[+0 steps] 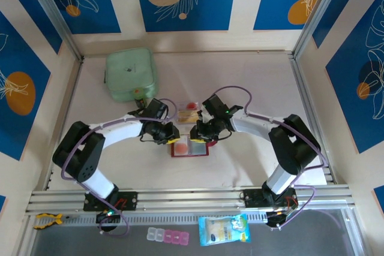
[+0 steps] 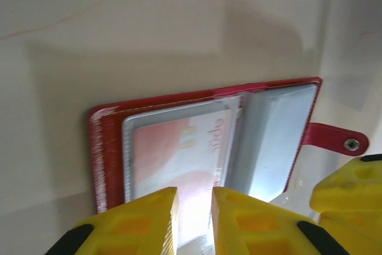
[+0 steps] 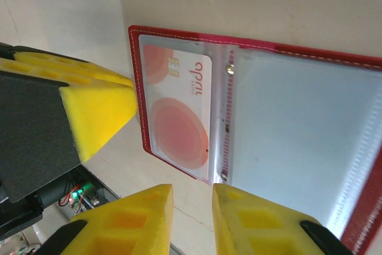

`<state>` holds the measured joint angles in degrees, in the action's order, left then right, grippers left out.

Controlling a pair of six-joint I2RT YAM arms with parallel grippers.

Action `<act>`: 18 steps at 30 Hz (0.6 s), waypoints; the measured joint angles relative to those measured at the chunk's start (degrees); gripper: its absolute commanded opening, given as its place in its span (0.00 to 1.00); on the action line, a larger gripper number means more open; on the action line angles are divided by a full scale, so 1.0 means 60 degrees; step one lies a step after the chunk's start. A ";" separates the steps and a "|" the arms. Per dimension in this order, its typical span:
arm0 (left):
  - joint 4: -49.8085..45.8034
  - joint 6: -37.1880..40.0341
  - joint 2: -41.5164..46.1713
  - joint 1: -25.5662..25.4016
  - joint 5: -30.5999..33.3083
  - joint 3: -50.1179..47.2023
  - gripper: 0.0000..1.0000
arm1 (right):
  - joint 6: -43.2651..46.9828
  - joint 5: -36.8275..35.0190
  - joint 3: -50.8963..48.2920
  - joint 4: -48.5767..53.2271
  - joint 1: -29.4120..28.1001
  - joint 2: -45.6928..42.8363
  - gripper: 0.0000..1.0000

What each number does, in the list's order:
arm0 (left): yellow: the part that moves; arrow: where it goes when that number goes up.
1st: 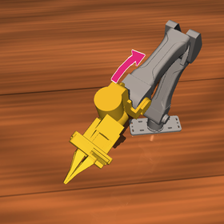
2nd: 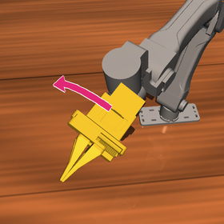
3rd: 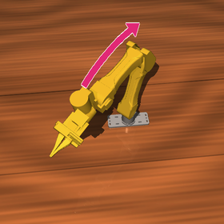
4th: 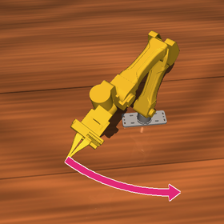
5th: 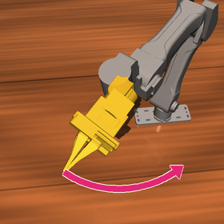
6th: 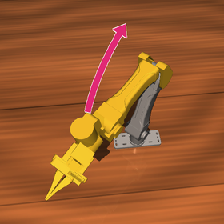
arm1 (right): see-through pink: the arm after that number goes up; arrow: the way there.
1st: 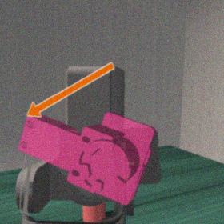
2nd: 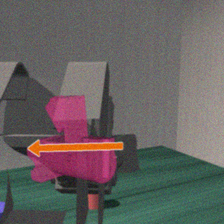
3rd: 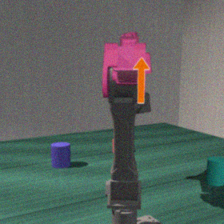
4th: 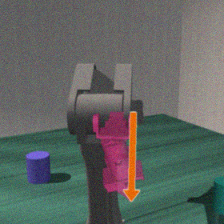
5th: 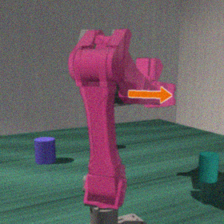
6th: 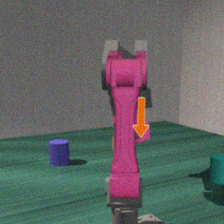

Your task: Take the credit cards out of the card holder

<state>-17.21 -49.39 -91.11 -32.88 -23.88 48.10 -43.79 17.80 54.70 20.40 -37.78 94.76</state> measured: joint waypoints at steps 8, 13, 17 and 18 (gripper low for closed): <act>0.0015 0.0036 0.0051 0.0087 0.0095 -0.0477 0.18 | -0.0029 0.0106 0.0350 -0.0033 -0.0244 0.0590 0.23; 0.0044 0.0040 0.0047 0.0087 0.0091 -0.0612 0.15 | -0.0029 0.0109 0.0455 -0.0040 -0.0291 0.0739 0.23; 0.0087 0.0062 0.0025 0.0091 0.0084 -0.0637 0.14 | -0.0029 0.0117 0.0503 -0.0036 -0.0302 0.0838 0.23; 0.0102 0.0062 -0.0004 0.0091 0.0058 -0.0648 0.14 | -0.0029 0.0127 0.0510 -0.0036 -0.0306 0.0856 0.24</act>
<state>-16.60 -49.01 -91.13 -32.34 -23.53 44.21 -43.97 18.57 57.76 20.18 -39.62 99.90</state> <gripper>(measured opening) 0.146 0.235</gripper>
